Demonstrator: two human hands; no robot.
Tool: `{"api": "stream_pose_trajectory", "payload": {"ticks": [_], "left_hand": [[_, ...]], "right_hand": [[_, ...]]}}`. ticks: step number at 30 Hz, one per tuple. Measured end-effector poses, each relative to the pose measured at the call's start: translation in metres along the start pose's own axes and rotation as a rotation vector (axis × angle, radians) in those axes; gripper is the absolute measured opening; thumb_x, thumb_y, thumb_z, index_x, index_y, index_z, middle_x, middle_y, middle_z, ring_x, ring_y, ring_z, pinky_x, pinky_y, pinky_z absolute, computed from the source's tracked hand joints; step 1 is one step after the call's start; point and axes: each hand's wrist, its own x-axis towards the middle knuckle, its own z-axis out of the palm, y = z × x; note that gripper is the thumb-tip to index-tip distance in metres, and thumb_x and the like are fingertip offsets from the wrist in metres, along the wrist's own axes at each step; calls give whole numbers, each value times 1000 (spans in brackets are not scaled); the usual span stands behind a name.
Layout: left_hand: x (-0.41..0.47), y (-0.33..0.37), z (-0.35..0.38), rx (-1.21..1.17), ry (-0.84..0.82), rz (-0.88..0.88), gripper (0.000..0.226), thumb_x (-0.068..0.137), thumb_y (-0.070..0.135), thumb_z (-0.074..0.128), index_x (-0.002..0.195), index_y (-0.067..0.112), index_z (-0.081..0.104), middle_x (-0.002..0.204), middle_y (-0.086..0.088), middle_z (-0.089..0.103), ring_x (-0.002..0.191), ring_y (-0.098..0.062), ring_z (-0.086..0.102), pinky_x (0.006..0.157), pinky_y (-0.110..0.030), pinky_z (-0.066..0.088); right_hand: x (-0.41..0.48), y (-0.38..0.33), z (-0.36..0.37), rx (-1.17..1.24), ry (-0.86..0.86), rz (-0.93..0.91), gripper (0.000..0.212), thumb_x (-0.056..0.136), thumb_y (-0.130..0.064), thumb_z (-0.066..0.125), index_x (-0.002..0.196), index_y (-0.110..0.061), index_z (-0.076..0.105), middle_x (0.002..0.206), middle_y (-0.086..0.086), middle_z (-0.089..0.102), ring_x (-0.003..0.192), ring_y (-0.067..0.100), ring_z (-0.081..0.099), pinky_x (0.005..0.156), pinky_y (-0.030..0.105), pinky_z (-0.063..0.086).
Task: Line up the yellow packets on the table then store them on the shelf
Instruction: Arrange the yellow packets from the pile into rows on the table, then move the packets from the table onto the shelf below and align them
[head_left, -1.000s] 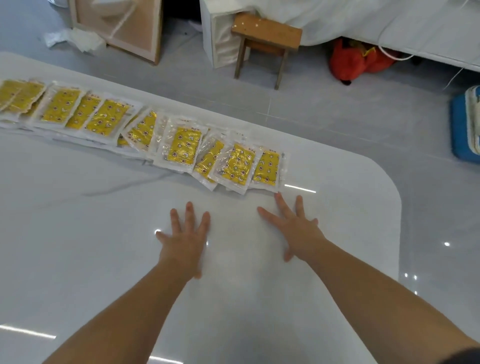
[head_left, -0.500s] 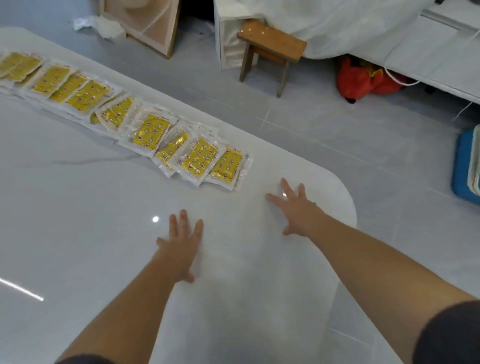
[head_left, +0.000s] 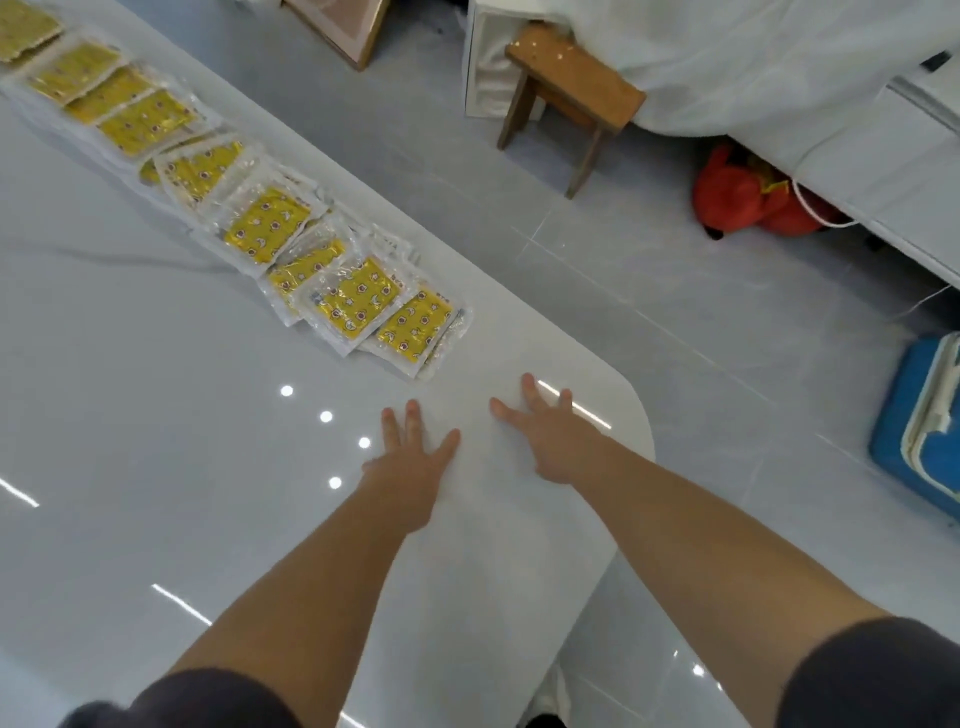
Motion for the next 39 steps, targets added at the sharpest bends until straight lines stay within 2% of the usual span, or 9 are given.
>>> {"api": "stream_pose_trajectory", "payload": {"ticks": [6, 11, 23, 25, 28, 30, 33, 36, 39], "left_hand": [[0, 12, -23, 78, -93, -68, 85, 93, 11, 47, 152, 36, -10, 152, -24, -29, 143, -47, -11, 108, -50, 31], [-4, 26, -34, 113, -133, -168, 81, 96, 17, 47, 151, 40, -9, 155, -20, -26, 146, -41, -1, 106, -54, 35], [-10, 26, -45, 30, -232, -191, 82, 96, 16, 47, 149, 45, -8, 156, -14, -26, 147, -37, 1, 107, -50, 33], [-7, 24, -55, 50, -230, -171, 74, 96, 14, 46, 152, 40, 5, 159, -19, -12, 141, -39, 23, 100, -46, 39], [3, 30, -86, 27, -73, -128, 44, 90, 5, 46, 129, 22, 56, 128, -8, 54, 104, -24, 62, 79, -31, 50], [18, 37, -114, 1, 86, -135, 31, 90, 8, 49, 118, 16, 61, 116, -3, 57, 106, -22, 58, 80, -31, 44], [55, 43, -152, -31, 217, -262, 55, 91, 20, 55, 142, 9, 37, 153, -15, 26, 140, -30, 27, 106, -43, 32], [83, 39, -183, -24, 149, -393, 74, 96, 26, 44, 152, 2, 1, 159, -19, -8, 147, -34, -9, 116, -57, 10], [99, 39, -192, -88, 34, -452, 73, 97, 28, 36, 152, 3, -6, 160, -16, -11, 146, -31, -16, 115, -61, 1]], "right_hand": [[6, 3, -25, -64, -184, -20, 94, 91, -1, 49, 148, -51, -5, 156, -6, -30, 143, 52, 0, 106, 47, 40], [3, 23, -52, -260, -135, -159, 79, 91, -12, 46, 153, -40, 5, 161, -3, -16, 141, 31, 32, 106, 41, 39], [25, 78, -110, -648, -268, -274, 89, 87, 8, 30, 152, -41, -5, 157, -21, -23, 150, 25, -4, 107, 49, 36], [29, 79, -125, -685, -299, -305, 88, 87, 8, 30, 152, -40, -4, 157, -23, -20, 150, 25, -3, 109, 49, 33], [38, 75, -139, -668, -356, -339, 76, 93, -2, 35, 154, -36, 5, 161, -19, -7, 148, 24, 12, 114, 44, 27], [52, 74, -150, -566, -323, -370, 61, 98, -14, 37, 153, -33, 19, 161, -9, 14, 146, 22, 21, 116, 40, 25], [85, 78, -184, -452, -170, -401, 49, 96, -12, 45, 142, -30, 46, 150, -1, 40, 135, 23, 41, 110, 36, 35], [122, 91, -226, -386, -19, -401, 46, 92, -6, 52, 128, -32, 61, 137, -1, 55, 126, 24, 52, 103, 33, 43], [150, 109, -257, -199, 100, -404, 31, 91, -13, 57, 112, -29, 72, 122, 1, 67, 113, 25, 61, 95, 31, 49]]}}
